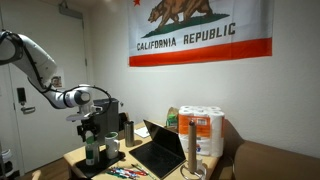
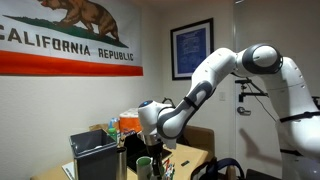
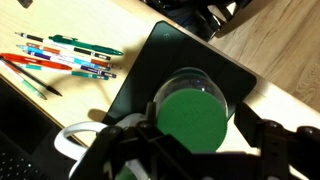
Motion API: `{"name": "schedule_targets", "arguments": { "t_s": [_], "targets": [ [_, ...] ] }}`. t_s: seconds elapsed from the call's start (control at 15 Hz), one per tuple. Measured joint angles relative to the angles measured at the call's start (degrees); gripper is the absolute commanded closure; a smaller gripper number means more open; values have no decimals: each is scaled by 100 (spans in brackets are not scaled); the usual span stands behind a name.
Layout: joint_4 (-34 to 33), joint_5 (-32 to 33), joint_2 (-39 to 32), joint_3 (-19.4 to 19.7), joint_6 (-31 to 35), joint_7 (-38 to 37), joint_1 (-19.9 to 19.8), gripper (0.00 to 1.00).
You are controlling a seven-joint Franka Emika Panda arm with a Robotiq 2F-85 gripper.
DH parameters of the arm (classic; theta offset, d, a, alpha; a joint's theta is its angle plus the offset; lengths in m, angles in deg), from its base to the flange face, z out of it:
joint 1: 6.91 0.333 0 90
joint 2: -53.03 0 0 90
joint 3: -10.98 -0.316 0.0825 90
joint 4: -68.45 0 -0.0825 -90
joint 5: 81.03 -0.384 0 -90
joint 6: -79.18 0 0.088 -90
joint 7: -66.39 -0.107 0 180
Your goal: Remove the green lid from the jar
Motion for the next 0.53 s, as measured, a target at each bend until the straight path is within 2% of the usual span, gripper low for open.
{"name": "schedule_targets", "arguments": {
  "t_s": [0.07,0.13,0.53],
  "targets": [
    [-7,1,-4,4,1,0,0,58],
    [-15,1,-9,7,1,0,0,60],
    [-56,1,-18,31,2,0,0,60]
  ]
}}
